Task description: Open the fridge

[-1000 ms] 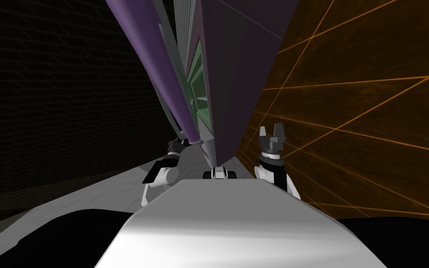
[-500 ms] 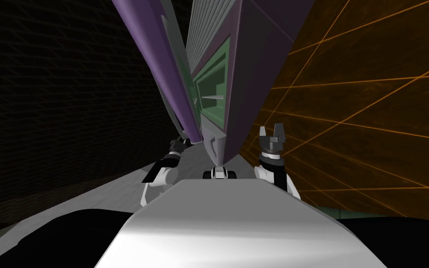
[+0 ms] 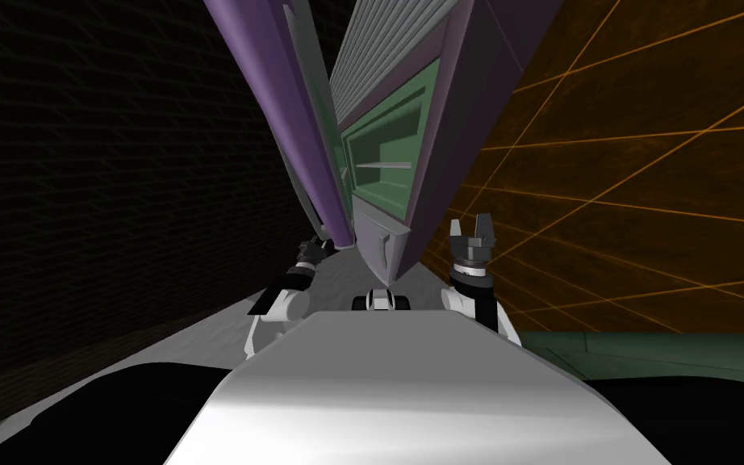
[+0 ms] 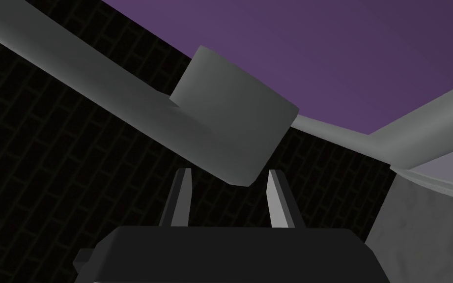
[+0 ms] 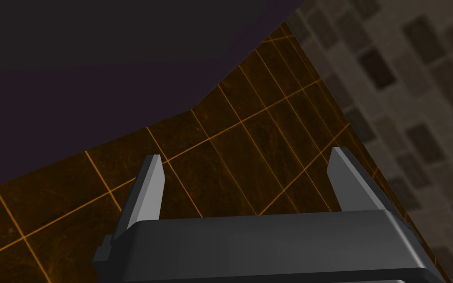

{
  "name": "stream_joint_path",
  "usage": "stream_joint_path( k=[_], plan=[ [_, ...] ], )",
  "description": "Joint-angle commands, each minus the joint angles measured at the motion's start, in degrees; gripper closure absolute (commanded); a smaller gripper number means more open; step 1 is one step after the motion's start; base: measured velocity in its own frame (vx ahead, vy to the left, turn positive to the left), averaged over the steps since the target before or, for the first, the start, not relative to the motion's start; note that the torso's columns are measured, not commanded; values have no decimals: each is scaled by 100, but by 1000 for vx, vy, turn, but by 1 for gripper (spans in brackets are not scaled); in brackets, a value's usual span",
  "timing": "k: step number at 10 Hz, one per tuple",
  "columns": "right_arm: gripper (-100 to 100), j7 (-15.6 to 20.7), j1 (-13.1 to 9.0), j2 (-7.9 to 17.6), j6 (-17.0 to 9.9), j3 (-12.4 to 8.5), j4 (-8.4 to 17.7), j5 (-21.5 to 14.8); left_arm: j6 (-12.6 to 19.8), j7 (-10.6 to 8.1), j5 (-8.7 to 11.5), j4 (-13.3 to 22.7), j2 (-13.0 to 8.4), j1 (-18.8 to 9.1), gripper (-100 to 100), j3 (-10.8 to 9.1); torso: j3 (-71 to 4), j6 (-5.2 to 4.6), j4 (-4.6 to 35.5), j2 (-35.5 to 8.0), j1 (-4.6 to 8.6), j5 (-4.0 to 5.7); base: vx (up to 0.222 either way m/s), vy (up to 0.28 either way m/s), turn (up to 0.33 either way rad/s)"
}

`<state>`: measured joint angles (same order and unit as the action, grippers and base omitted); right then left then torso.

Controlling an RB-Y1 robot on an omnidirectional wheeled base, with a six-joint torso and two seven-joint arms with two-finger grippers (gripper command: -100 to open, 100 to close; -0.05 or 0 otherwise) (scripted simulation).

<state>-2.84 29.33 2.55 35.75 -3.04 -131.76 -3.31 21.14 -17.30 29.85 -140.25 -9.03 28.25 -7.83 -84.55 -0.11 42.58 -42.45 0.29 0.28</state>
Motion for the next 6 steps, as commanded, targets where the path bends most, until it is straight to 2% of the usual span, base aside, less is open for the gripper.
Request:
stream_joint_path(
  k=[1,2,3,4,5,6],
  plan=[
    [0,0,1,-2,0,1,0,0,-63,-23,102,296,-211,-246,100,-262,4,10,-10,3,37,-1,-50,160,-289],
    [0,0,-2,-1,0,2,0,0,-63,-23,102,441,-211,-246,100,-262,-21,-27,-18,37,7,-1,-132,234,-373],
    [0,0,-2,-1,0,1,0,0,-127,-45,200,655,-413,-482,100,-477,-32,-20,-34,55,-29,-20,-201,274,-371],
    [0,0,-2,0,-1,0,0,0,-127,-45,200,822,-413,-491,100,-529,-33,-11,-24,51,-55,-21,-234,319,-438],
    [0,0,-2,1,-1,0,1,0,-127,-45,200,873,-413,-491,100,-529,-23,-5,-30,43,-59,-30,-130,216,-255],
    [0,0,1,0,0,0,1,0,-192,-68,297,1070,-615,-736,100,-796,-30,9,-40,64,-13,-24,-110,207,-305]
  ],
)
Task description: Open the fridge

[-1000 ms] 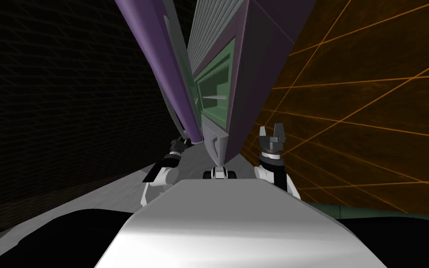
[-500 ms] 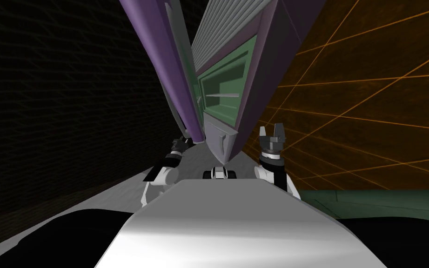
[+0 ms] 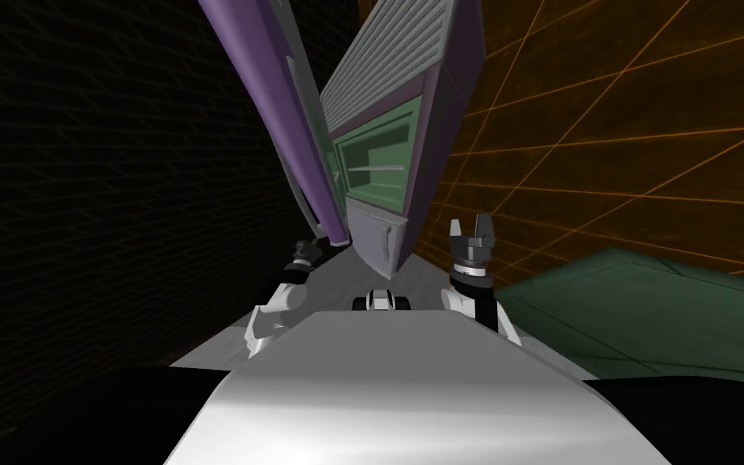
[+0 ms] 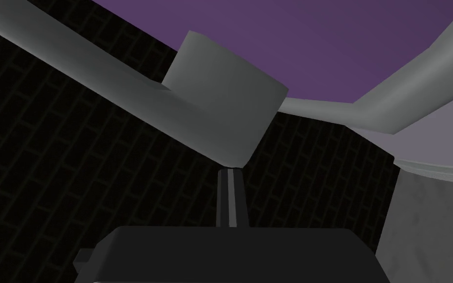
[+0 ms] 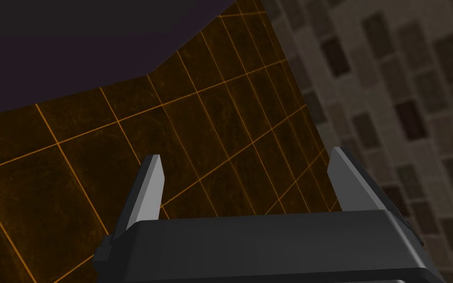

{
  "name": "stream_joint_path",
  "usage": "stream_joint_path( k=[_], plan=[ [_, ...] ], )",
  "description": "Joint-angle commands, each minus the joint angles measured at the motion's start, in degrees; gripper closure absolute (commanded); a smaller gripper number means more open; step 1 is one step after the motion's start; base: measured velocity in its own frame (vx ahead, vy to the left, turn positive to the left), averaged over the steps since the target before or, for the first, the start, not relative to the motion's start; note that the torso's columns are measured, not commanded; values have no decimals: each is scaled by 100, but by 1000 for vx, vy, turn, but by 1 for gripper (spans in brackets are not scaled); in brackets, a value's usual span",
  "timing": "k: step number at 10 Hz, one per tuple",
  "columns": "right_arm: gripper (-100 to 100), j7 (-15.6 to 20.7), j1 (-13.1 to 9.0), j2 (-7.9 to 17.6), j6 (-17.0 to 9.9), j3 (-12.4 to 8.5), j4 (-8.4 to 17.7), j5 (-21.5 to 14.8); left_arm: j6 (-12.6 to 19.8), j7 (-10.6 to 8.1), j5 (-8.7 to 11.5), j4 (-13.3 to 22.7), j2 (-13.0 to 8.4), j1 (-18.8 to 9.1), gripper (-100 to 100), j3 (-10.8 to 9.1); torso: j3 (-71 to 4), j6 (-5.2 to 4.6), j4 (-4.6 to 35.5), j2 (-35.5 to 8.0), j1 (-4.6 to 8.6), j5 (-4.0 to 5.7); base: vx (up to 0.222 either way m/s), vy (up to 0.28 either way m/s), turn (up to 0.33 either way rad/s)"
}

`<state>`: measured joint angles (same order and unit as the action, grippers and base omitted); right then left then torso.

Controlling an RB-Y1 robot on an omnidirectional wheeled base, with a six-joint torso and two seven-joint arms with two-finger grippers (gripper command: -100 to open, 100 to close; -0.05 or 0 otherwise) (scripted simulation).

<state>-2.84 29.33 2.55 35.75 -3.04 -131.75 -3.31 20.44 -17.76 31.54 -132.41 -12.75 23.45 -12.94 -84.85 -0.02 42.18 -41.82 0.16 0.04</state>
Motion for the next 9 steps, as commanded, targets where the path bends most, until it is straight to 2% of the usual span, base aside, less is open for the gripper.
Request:
stream_joint_path(
  k=[1,2,3,4,5,6,7,8,9],
  plan=[
    [0,0,-1,0,0,0,0,0,-122,-22,128,449,-243,-256,100,-284,-15,-26,7,14,-1,13,-144,207,-345],
    [0,0,-1,0,0,1,0,0,-122,-22,128,521,-243,-256,100,-284,-19,-33,-5,23,1,5,-99,115,-160],
    [0,0,1,-1,0,1,-1,0,-187,-45,225,735,-445,-501,100,-551,-18,-15,-14,27,17,2,-144,149,-260],
    [0,0,-1,-1,0,1,-1,0,-187,-45,225,866,-445,-501,100,-551,-15,-35,2,13,-14,7,-195,202,-435],
    [0,0,-2,0,0,1,0,0,-187,-45,225,952,-445,-501,100,-551,-21,-57,2,25,-34,0,-131,125,-165],
    [0,0,1,-1,0,0,0,0,-251,-67,323,1180,-647,-746,100,-817,-25,-19,-9,35,-7,0,-171,156,-276],
    [0,0,-1,0,0,0,0,0,-251,-67,323,1375,-647,-746,100,-817,-26,-48,10,26,-26,13,-206,193,-383],
    [0,0,-1,0,0,0,0,0,-316,-90,420,1533,-849,-992,100,-1084,-24,-49,3,28,-26,5,-220,182,-366],
    [0,0,0,0,0,0,0,0,-316,-90,420,1713,-849,-992,100,-1084,-23,-41,17,21,-21,20,-243,199,-387]
  ],
)
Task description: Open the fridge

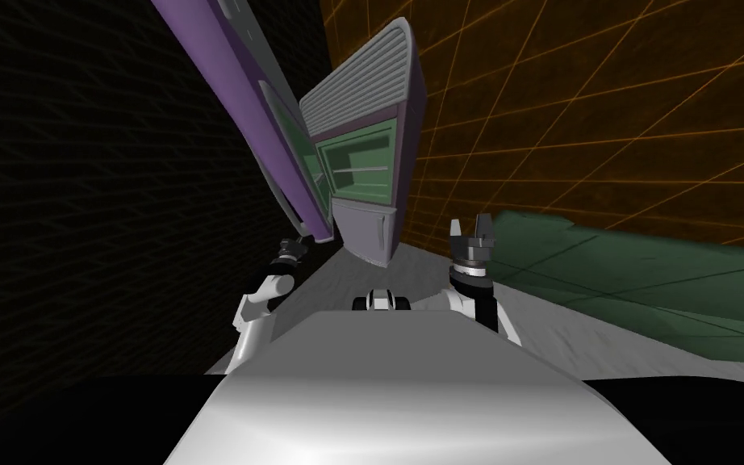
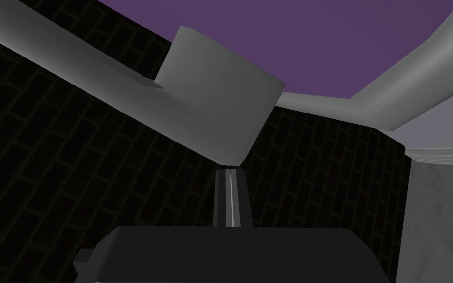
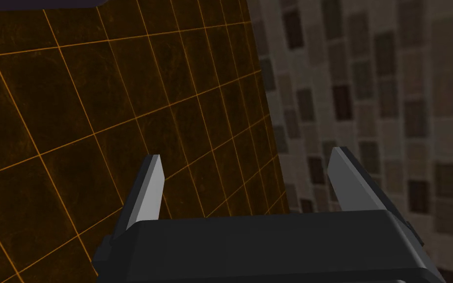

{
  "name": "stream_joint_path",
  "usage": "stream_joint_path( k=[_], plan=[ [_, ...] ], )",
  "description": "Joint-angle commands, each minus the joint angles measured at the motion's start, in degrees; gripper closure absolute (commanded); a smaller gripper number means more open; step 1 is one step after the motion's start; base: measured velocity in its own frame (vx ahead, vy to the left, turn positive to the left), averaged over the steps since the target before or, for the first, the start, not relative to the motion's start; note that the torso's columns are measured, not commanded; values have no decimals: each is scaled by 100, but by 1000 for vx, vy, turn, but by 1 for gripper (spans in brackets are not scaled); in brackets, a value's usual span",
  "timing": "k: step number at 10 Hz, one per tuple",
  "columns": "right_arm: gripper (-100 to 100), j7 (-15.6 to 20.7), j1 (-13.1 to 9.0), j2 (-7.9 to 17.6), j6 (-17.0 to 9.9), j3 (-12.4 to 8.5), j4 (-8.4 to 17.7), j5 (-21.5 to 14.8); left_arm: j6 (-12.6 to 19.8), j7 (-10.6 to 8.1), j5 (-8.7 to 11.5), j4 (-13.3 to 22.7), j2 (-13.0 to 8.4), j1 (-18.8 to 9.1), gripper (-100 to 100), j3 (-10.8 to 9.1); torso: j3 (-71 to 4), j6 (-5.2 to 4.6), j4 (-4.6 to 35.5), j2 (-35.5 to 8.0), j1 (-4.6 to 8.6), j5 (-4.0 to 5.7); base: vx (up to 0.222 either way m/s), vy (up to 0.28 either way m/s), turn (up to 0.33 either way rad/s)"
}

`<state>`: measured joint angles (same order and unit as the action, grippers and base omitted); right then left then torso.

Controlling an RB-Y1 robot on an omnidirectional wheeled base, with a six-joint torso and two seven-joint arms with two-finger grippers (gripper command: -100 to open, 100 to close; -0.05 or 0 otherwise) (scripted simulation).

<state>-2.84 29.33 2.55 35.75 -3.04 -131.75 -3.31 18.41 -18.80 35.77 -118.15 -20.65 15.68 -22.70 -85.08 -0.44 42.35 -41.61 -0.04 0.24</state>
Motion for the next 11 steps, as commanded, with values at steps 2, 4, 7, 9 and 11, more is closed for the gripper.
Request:
stream_joint_path(
  k=[2,4,7,9,11],
  plan=[
    [0,0,2,-1,0,0,0,0,-178,-9,95,616,-261,-450,100,-375,11,24,-21,-3,29,-15,-196,131,-285],
    [0,0,0,0,0,0,0,0,-243,-31,193,1055,-464,-680,100,-616,12,-4,-8,-11,8,-7,-264,145,-407],
    [0,0,1,0,0,0,0,0,-308,-54,290,1653,-666,-950,100,-908,21,10,10,-30,20,12,-259,127,-377],
    [0,0,3,0,0,-1,0,0,-372,-77,388,1886,-868,-1162,100,-1175,30,38,-8,-34,24,-9,-205,110,-251],
    [0,0,1,0,0,-1,0,0,-377,-82,412,1964,-849,-1065,100,-1139,47,5,7,-65,14,-4,-199,80,-271]
  ],
)
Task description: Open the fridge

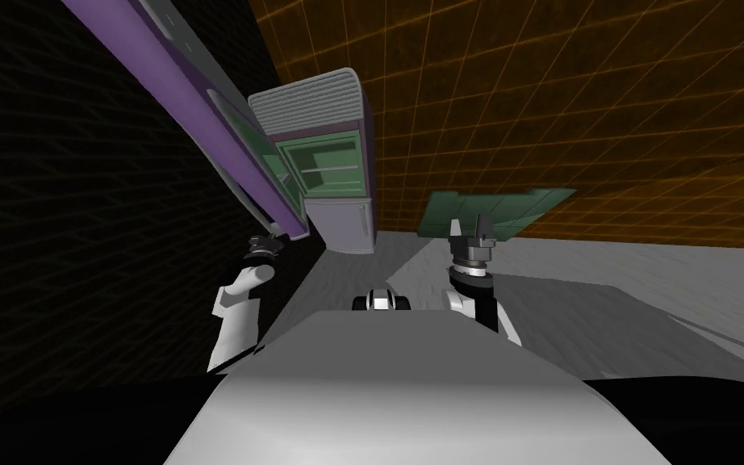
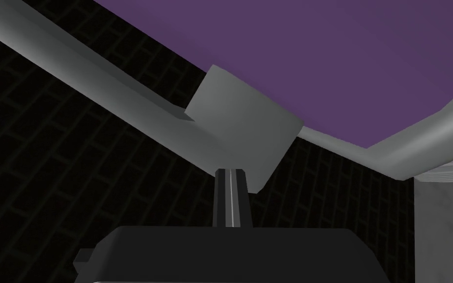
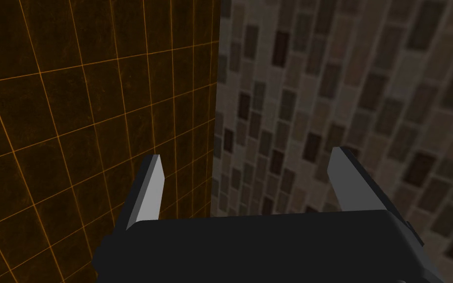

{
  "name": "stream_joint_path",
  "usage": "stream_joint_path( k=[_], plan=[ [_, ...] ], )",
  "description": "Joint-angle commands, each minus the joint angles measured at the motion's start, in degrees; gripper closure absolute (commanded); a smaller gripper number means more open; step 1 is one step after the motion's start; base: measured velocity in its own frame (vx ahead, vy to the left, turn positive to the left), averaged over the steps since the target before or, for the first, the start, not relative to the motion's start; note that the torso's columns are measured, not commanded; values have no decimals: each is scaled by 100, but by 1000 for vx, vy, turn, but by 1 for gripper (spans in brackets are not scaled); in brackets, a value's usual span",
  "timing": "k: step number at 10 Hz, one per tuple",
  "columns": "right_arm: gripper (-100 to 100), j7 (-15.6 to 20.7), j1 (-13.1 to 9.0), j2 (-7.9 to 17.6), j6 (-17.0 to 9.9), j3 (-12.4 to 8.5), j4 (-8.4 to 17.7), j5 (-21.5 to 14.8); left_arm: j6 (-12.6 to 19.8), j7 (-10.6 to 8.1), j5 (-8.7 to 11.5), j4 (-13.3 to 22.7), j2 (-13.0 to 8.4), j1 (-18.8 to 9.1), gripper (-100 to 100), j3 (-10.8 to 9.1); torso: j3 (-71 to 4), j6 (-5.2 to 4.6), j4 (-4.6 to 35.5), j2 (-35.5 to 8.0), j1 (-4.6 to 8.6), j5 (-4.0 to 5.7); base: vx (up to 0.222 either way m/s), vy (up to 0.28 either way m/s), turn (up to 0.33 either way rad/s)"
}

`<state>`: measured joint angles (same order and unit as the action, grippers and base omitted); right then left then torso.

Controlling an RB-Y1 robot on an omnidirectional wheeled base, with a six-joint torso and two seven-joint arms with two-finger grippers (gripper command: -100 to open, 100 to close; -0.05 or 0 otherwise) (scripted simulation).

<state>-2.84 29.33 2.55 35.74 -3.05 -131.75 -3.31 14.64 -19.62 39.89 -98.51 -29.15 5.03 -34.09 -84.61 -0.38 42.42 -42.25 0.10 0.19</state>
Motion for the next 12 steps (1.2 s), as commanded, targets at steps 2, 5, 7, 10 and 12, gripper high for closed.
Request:
stream_joint_path(
  k=[2,5,7,10,12],
  plan=[
    [0,0,6,-1,1,0,-1,0,319,-111,83,-98,-148,2,-100,-184,-41,37,-32,69,20,-7,38,-16,56],
    [0,0,7,-1,2,0,-2,0,702,-250,199,-243,-334,32,-100,-401,-9,23,-17,16,-17,-19,94,-40,65],
    [0,0,6,-1,1,-1,-1,0,997,-357,286,-351,-477,54,-100,-567,-12,11,-1,16,-14,1,61,-33,51],
    [0,0,6,-1,1,-1,-1,0,1455,-518,410,-487,-690,88,-100,-815,-22,-5,11,25,25,36,67,-23,72],
    [0,0,6,-1,1,-1,-1,0,1689,-600,472,-554,-799,105,-100,-942,-37,-32,20,42,48,64,70,-31,54]
  ],
)
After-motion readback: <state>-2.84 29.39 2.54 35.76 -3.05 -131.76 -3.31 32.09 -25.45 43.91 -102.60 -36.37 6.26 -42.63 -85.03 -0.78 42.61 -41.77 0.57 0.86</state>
